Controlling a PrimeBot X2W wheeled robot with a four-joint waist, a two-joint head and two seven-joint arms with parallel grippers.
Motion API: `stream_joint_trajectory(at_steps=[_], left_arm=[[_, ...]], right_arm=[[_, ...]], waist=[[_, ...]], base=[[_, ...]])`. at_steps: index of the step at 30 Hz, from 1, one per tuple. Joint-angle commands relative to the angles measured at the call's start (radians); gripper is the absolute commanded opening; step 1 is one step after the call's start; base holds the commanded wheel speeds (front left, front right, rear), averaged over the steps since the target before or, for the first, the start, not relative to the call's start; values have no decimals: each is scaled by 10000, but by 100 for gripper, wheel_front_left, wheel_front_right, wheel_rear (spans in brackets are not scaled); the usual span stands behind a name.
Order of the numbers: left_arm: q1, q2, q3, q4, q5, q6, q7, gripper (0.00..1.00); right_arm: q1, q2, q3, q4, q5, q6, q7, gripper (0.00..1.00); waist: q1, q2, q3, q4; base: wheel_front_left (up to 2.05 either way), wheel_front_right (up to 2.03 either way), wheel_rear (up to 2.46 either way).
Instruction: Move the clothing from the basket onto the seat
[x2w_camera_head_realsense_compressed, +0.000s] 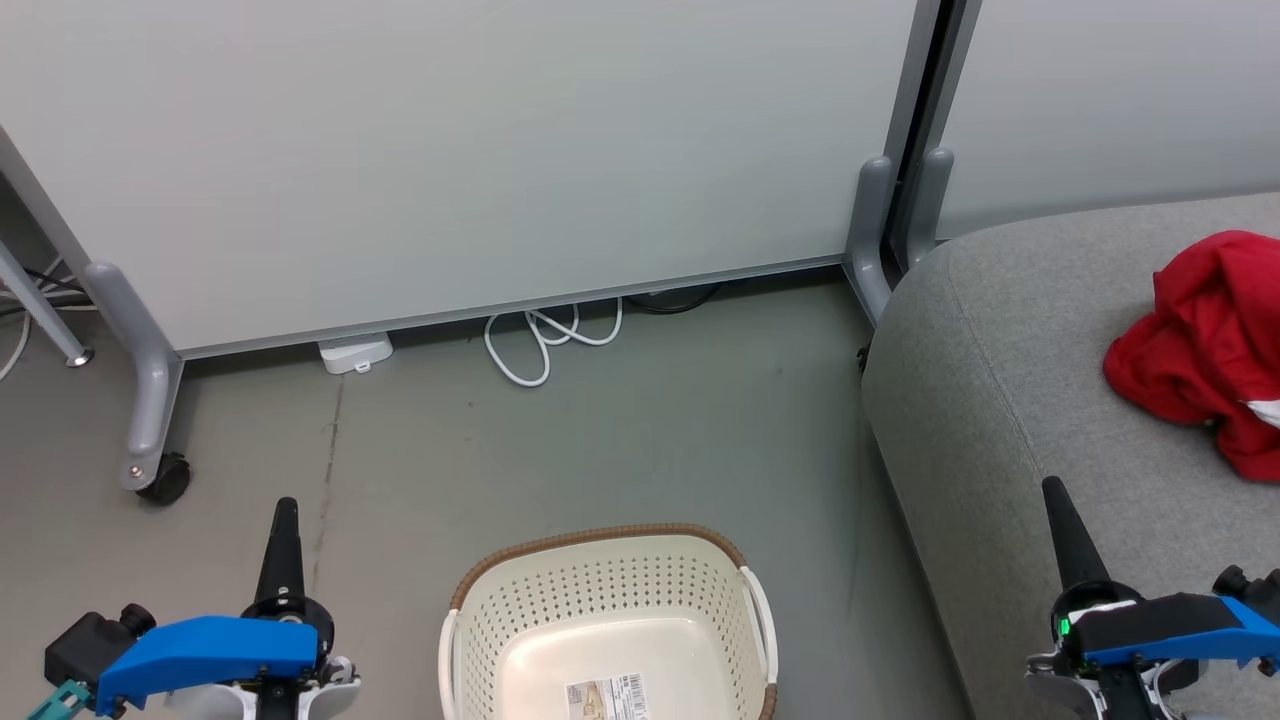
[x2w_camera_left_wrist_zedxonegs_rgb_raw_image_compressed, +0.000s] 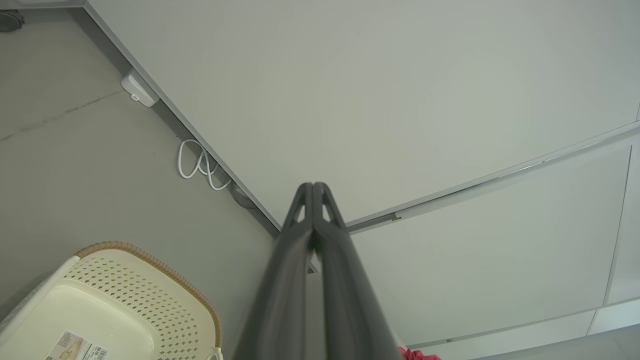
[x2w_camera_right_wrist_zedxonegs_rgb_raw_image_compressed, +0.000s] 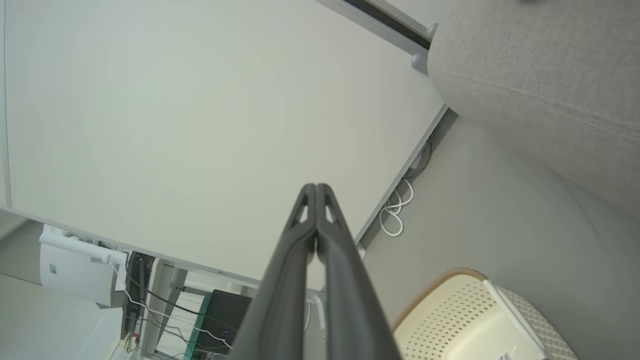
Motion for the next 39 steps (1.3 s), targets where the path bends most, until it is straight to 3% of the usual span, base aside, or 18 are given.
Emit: stream_joint_trajectory(at_steps=[1,39], left_arm=[[-252,30,43,-116,-238,-80,50,0],[-445,33,307,-163,-3431,-157,856,0]], right_arm=[[-203,-5,-37,-116,238,3,65,0],[-255,0,-270,-186,3420,4,863,0]], waist=[[-1,0,1,-3],[-1,0,29,-106]], base=[[0,0,0],[0,0,0]])
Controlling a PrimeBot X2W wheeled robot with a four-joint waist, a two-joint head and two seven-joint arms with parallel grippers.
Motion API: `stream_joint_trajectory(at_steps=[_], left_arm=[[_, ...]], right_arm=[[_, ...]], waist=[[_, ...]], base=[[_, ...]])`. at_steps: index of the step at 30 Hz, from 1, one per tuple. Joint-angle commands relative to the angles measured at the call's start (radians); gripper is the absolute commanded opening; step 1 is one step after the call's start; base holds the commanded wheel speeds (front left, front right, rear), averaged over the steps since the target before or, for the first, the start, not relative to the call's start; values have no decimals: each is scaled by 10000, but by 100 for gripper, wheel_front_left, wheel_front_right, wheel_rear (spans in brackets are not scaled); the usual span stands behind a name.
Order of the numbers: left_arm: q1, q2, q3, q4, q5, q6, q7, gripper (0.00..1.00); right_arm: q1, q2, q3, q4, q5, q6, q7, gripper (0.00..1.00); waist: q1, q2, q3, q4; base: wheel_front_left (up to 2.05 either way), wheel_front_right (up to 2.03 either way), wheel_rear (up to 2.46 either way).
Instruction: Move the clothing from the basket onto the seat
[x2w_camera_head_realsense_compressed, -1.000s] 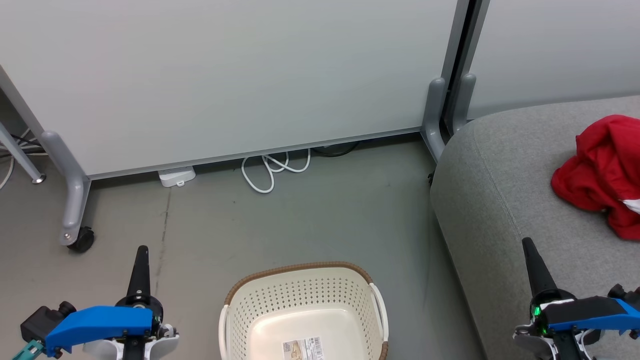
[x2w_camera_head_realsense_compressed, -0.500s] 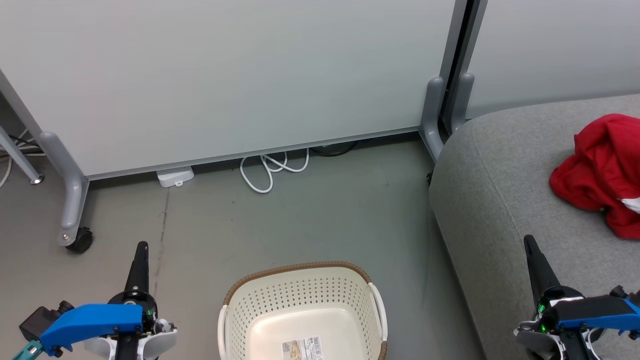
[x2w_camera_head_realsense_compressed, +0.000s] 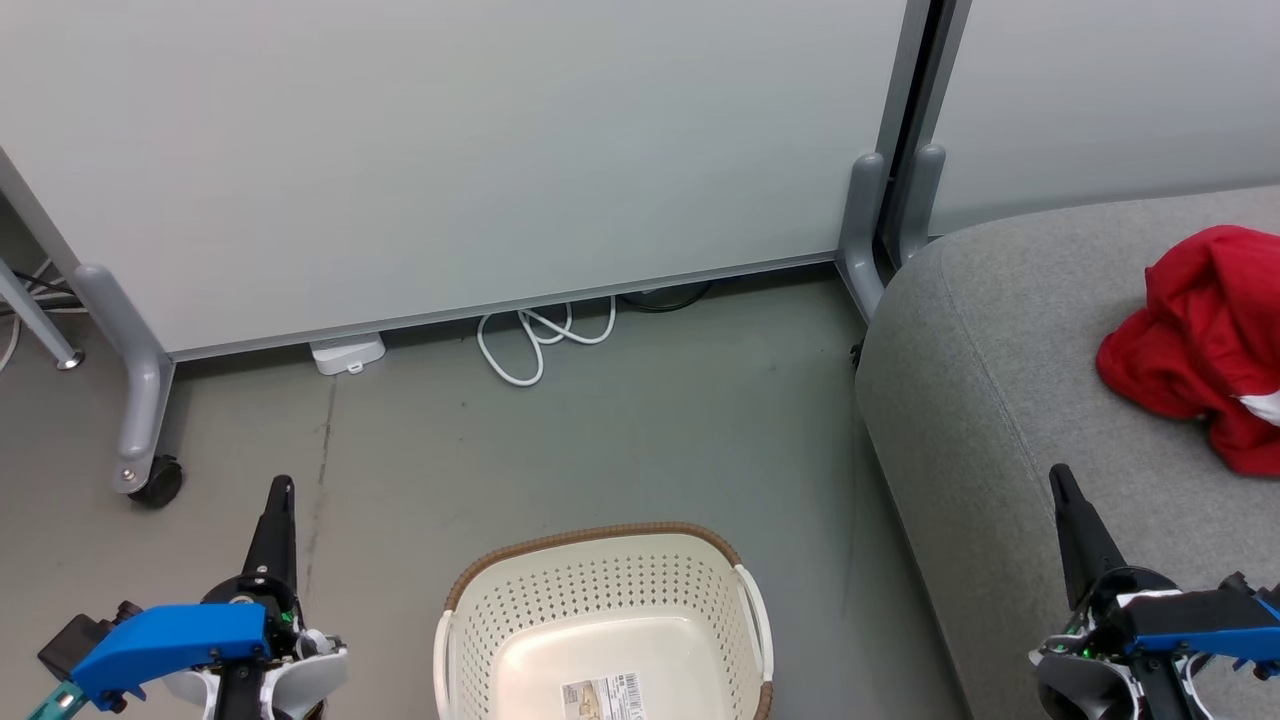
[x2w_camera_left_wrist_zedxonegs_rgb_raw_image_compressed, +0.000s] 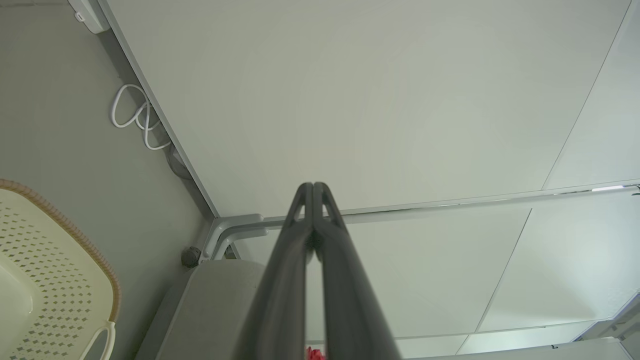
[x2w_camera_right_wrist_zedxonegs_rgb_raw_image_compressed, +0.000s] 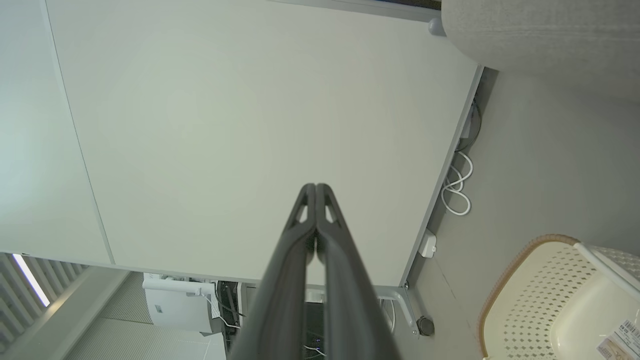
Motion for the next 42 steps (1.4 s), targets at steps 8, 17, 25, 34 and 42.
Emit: stream_joint_trajectory(at_steps=[8,17,25,34,42], left_arm=[[-189,27,78,-75,-631,-96,173,0],[-217,27,126,-76,-1145,-107,312,0],[-208,27,124,-74,-1142,-97,310,0],[-207,27,123,-75,-1143,-86,309,0],[-207,27,122,-75,-1143,-86,309,0]], right_arm=[[-146,1,-68,-66,663,4,169,0],[-159,2,-104,-75,1172,4,316,0],[-159,2,-101,-73,1159,4,313,0],[-158,2,-101,-73,1159,4,313,0],[-157,2,-101,-73,1160,4,312,0]], waist=[[0,-1,6,-21],[0,-1,12,-43],[0,-1,12,-43],[0,-1,12,-43],[0,-1,12,-43]], base=[[0,0,0],[0,0,0],[0,0,0],[0,0,0],[0,0,0]])
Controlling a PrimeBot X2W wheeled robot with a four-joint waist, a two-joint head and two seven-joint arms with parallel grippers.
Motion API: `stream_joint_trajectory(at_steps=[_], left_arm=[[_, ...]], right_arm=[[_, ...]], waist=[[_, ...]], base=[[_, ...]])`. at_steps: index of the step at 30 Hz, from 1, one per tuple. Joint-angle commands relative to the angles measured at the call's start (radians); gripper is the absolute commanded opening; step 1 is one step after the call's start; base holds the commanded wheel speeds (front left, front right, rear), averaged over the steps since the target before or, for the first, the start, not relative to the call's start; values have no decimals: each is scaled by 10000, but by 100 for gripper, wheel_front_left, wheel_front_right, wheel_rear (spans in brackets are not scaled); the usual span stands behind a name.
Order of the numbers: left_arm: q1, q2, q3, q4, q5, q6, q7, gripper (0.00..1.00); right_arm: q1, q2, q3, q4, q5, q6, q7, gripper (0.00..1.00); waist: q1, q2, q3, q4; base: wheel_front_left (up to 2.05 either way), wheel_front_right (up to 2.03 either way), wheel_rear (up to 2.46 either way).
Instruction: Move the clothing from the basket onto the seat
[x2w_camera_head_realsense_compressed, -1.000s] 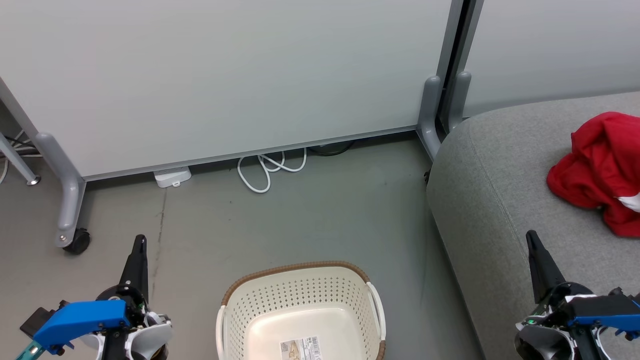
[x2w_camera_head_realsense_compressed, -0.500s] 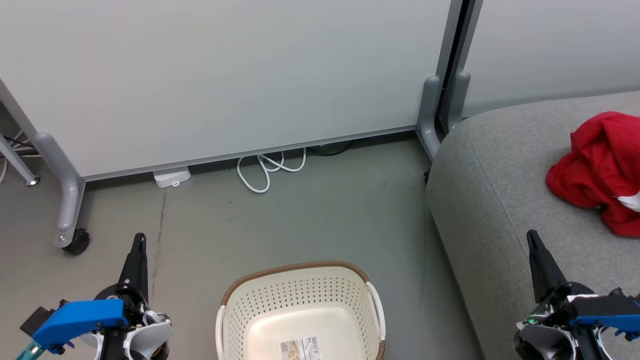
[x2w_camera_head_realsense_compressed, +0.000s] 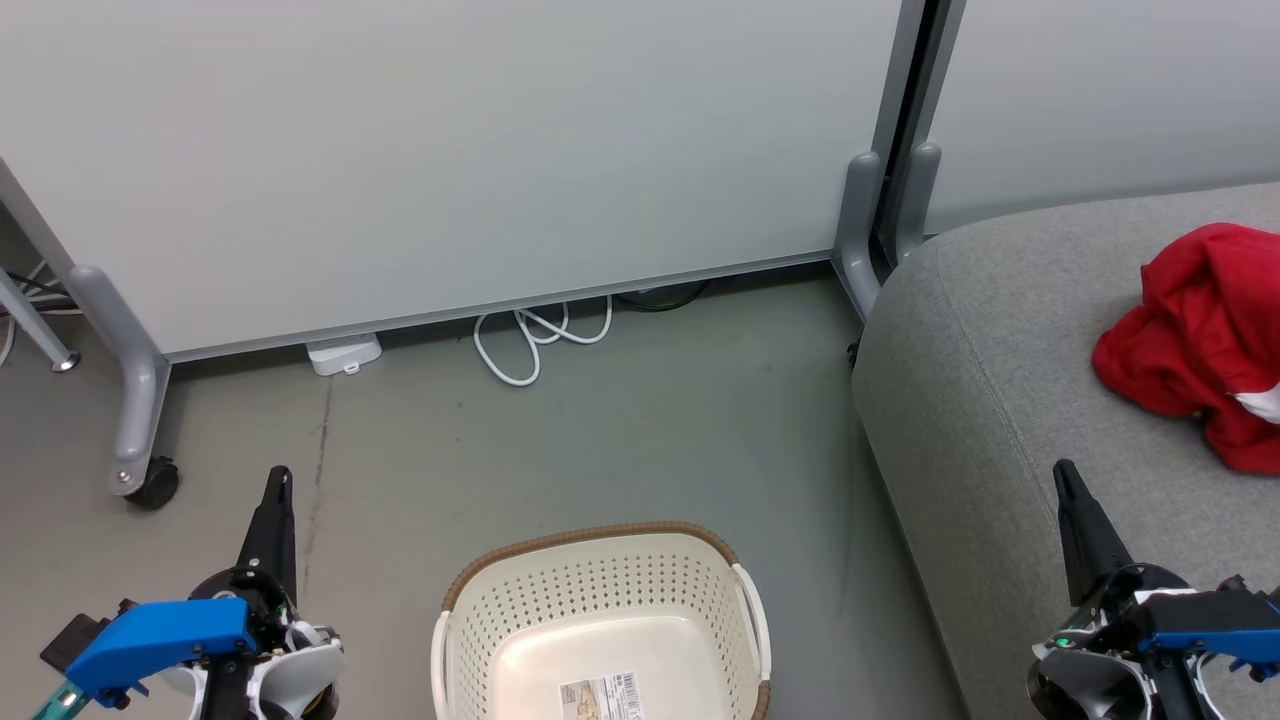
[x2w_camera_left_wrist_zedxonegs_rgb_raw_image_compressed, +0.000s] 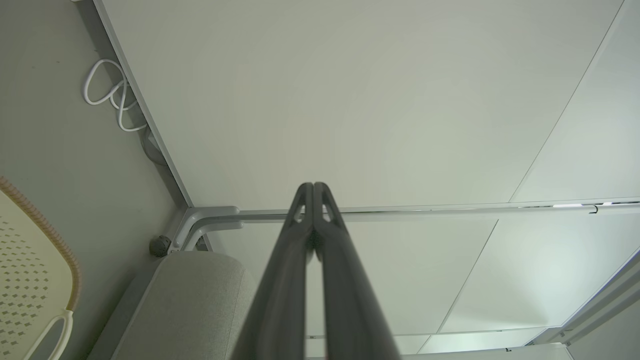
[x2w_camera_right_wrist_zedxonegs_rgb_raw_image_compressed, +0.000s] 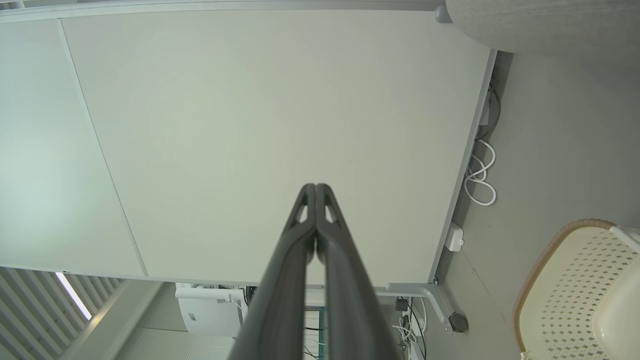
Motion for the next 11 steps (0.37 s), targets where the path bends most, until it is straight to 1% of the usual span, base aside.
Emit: stream_joint_trajectory(at_steps=[1,11], left_arm=[[-100,23,26,-35,-18,-40,38,0],[-100,23,26,-34,-18,-40,38,0]], right_arm=[[-134,2,-16,-25,25,4,46,0],[-134,2,-14,-26,25,4,45,0]], waist=[[0,0,0,1],[0,0,0,1]], base=[[0,0,0],[0,0,0]])
